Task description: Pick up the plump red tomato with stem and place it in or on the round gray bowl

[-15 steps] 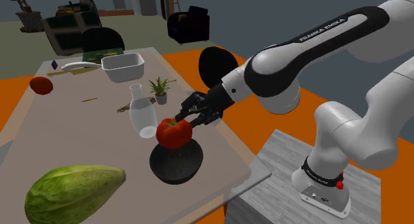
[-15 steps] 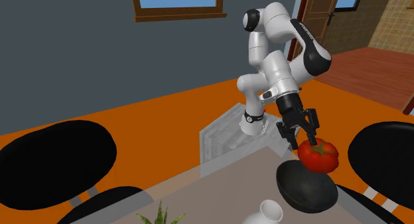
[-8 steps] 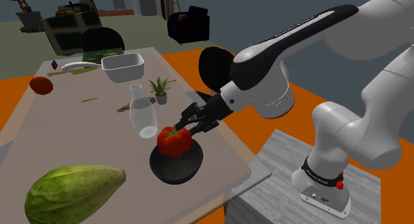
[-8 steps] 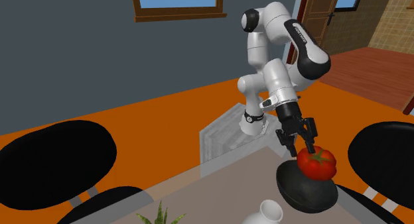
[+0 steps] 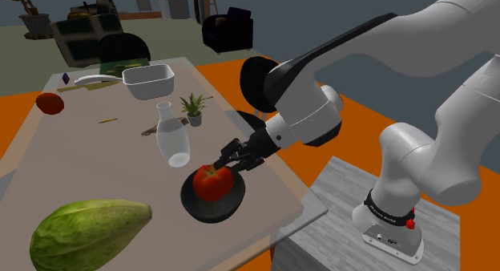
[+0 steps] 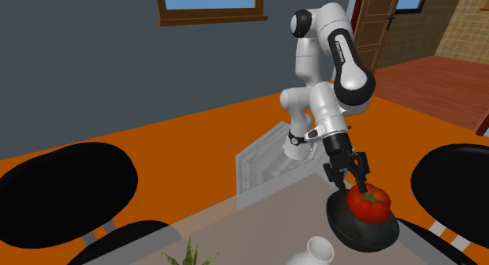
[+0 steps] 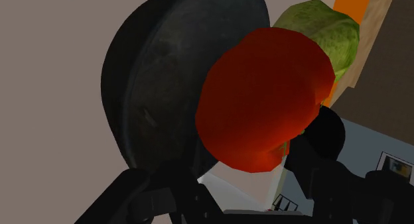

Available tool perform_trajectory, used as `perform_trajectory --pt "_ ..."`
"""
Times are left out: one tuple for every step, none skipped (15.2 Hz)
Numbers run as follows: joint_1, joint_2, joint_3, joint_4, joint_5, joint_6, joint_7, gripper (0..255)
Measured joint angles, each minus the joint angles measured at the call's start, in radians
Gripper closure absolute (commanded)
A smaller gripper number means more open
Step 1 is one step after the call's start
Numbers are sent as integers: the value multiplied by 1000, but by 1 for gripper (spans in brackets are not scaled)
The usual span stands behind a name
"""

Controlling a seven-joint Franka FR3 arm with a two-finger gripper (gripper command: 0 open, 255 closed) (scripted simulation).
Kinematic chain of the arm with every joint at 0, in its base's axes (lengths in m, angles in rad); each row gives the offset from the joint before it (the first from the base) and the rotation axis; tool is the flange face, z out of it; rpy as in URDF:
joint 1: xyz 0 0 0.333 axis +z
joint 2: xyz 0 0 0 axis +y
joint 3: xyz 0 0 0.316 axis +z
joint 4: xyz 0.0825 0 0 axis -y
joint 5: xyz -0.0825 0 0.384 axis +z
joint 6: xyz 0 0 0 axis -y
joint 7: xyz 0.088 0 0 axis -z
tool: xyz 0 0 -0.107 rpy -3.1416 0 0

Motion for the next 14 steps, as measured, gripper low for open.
perform_trajectory --pt "-8 4 6 1 17 -4 -17 255" --pt "-13 6 9 1 26 -7 -26 255" --pt "-15 7 10 1 31 -8 -32 255" --pt "-16 7 11 2 33 -9 -33 255" --pt "-17 7 11 2 34 -9 -34 255" --pt "-17 7 12 2 34 -9 -35 255" --pt "-17 8 12 2 34 -9 -35 0" --pt "-17 8 12 2 35 -9 -35 0" --pt "-17 8 12 2 35 -9 -36 0" --pt "-17 8 12 2 35 -9 -36 0" --pt "-17 8 12 2 35 -9 -36 0" --pt "-17 8 12 2 35 -9 -36 0" --pt "-17 8 12 2 35 -9 -36 0" --pt "-2 -13 1 -14 9 -2 -10 0"
